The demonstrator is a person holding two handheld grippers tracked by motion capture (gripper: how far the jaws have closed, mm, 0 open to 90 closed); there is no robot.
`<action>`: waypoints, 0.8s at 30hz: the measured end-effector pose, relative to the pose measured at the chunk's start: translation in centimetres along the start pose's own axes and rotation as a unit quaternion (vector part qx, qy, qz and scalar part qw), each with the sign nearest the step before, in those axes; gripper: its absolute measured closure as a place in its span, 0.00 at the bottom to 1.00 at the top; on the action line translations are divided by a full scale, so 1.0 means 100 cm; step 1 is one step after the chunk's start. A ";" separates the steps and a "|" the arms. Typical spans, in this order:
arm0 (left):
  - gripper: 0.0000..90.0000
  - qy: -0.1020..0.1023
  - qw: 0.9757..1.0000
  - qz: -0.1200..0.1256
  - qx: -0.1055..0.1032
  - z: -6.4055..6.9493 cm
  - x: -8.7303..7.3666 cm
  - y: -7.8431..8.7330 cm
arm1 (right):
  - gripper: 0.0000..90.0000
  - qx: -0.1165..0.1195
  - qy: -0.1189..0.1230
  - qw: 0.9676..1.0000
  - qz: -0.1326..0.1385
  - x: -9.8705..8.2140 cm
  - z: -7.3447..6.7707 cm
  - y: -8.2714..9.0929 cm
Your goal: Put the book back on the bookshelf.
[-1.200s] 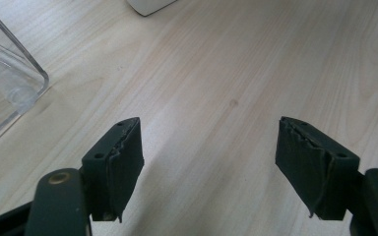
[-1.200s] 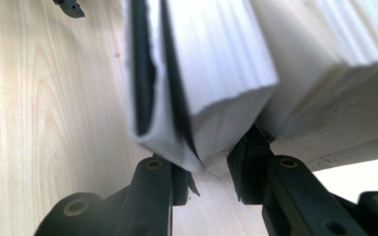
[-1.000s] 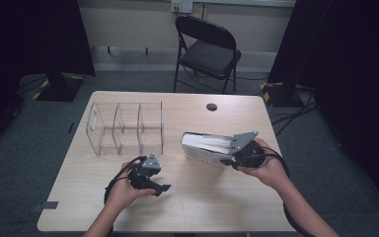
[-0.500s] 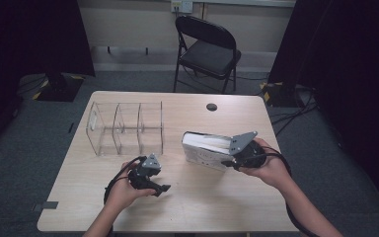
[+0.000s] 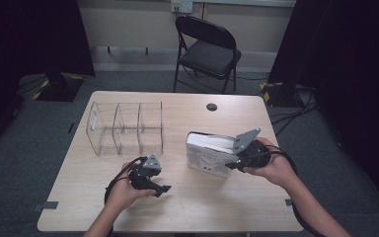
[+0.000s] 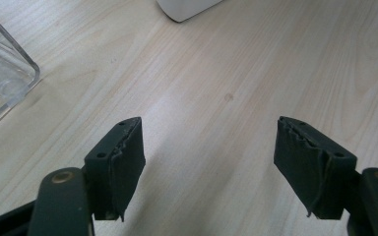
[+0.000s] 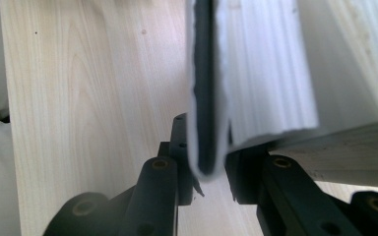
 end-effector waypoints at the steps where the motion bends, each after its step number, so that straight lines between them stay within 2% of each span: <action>1: 0.30 0.001 1.000 0.005 0.001 0.000 0.000 -0.001 | 0.84 0.002 -0.001 1.000 -0.001 0.000 0.000 0.000; 6: 0.30 -0.001 1.000 -0.004 0.001 0.000 -0.001 -0.001 | 0.84 0.005 -0.019 1.000 -0.008 0.001 0.002 0.000; 10: 0.30 0.003 1.000 -0.003 -0.001 0.001 -0.001 -0.001 | 0.84 0.005 -0.023 1.000 -0.008 0.001 0.005 0.000; 11: 0.30 0.002 1.000 -0.010 -0.004 0.001 -0.001 0.000 | 0.84 0.005 -0.023 1.000 -0.008 0.001 0.005 0.000; 14: 0.30 0.003 1.000 -0.004 -0.006 0.002 -0.001 -0.002 | 0.84 0.009 -0.031 0.999 -0.005 0.000 0.005 0.000; 19: 0.30 -0.003 1.000 -0.014 0.000 0.002 -0.001 0.000 | 0.84 0.014 -0.024 1.000 -0.004 -0.001 0.003 0.002; 21: 0.30 -0.002 1.000 -0.006 -0.002 0.002 -0.001 -0.001 | 0.84 0.016 -0.025 1.000 -0.002 -0.002 0.002 0.003; 22: 0.30 -0.003 1.000 -0.012 -0.003 0.003 -0.001 0.000 | 0.84 0.018 -0.025 1.000 -0.003 -0.003 0.000 0.004; 24: 0.30 0.001 1.000 -0.009 -0.003 0.004 -0.001 -0.002 | 0.84 0.022 -0.024 0.999 -0.002 -0.006 -0.002 0.006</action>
Point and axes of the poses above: each handheld gripper's, and its own axes: y roughly backward along the jaws, x roughly out of its top, z roughly to its right, the point moved 7 cm from there along -y, roughly forward along the jaws, and after that the axes turned 1 degree about -z, right-handed, at the moved point
